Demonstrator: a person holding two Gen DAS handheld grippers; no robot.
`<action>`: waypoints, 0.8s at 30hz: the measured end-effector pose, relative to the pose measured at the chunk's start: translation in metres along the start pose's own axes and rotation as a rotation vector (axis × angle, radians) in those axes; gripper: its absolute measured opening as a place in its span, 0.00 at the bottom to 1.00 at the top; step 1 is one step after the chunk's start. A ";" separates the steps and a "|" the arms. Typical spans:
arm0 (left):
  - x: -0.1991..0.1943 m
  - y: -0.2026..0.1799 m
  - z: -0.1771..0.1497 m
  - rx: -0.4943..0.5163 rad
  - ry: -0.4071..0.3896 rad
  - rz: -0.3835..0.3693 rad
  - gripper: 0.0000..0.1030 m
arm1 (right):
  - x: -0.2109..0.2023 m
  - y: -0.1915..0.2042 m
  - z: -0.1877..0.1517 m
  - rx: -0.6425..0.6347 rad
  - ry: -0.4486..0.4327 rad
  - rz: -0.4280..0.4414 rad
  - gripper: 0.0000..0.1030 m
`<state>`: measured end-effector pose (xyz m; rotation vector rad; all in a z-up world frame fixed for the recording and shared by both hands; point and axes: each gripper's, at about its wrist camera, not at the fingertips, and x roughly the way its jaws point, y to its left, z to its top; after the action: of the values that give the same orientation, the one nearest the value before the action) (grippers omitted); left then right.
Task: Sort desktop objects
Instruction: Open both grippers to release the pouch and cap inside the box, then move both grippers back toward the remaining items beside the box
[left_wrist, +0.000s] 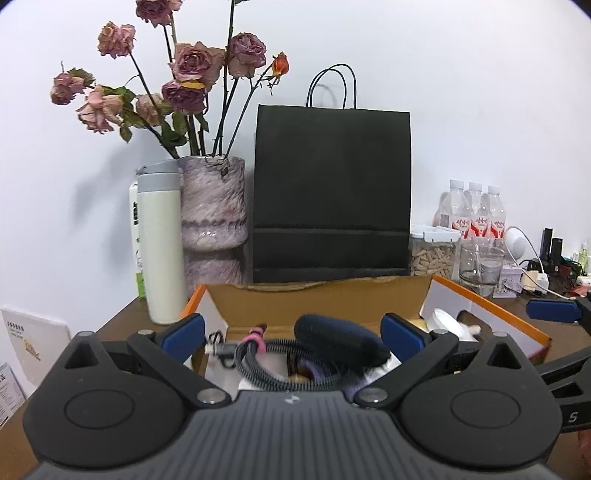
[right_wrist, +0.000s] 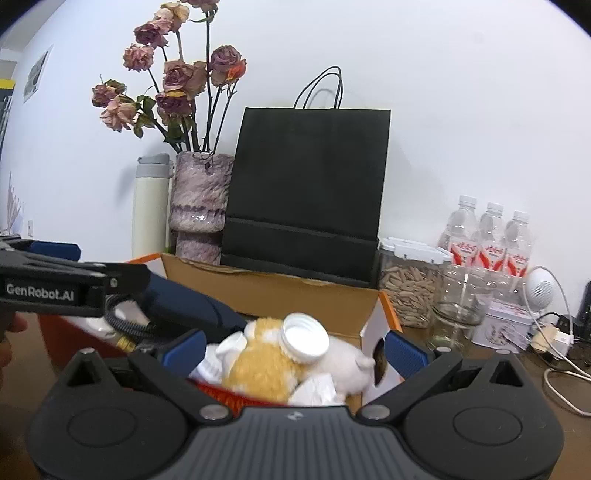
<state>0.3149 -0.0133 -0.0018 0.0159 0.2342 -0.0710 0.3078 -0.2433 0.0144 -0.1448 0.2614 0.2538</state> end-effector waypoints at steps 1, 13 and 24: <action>-0.005 0.000 -0.002 0.001 0.003 0.001 1.00 | -0.005 0.000 -0.001 0.000 0.001 -0.002 1.00; -0.047 -0.007 -0.025 0.023 0.114 0.020 1.00 | -0.053 0.001 -0.020 0.001 0.091 -0.001 1.00; -0.049 -0.025 -0.047 0.063 0.297 -0.002 1.00 | -0.053 -0.003 -0.034 0.007 0.245 0.008 1.00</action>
<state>0.2542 -0.0342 -0.0361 0.0891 0.5288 -0.0781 0.2506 -0.2643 -0.0035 -0.1681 0.5062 0.2436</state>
